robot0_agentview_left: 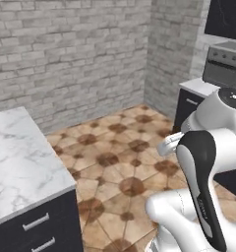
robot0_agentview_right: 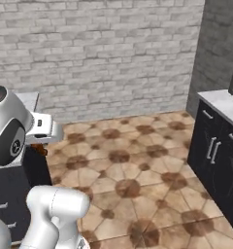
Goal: Take the chicken drumsticks from the pan and place one on each plate on the dining counter.
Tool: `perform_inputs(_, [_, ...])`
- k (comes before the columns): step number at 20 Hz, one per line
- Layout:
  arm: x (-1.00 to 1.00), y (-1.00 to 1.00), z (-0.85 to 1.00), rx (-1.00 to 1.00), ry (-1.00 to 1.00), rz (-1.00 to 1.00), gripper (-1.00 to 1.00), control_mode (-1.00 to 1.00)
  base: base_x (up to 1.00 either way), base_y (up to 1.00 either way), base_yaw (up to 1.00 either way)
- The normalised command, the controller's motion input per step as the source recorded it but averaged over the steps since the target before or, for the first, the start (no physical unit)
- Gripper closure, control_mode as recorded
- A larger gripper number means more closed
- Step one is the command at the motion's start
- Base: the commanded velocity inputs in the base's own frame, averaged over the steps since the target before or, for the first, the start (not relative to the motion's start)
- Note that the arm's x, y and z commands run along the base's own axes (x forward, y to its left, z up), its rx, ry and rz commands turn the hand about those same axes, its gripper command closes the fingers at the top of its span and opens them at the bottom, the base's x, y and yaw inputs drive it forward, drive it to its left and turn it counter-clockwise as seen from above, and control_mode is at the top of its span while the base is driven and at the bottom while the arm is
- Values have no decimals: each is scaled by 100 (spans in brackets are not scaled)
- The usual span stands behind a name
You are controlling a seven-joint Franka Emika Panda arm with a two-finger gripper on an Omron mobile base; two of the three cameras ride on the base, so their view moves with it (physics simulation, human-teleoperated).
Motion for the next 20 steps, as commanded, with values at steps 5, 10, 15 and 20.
perform_inputs(5, [0,0,0,0,0,0,100,100,100,-27,9])
perform_inputs(10, [0,0,0,0,0,0,100,100,100,-18,10])
perform_inputs(15, [0,0,0,0,0,0,100,100,100,-14,15])
perform_inputs(20, [0,0,0,0,0,0,100,100,100,-9,29])
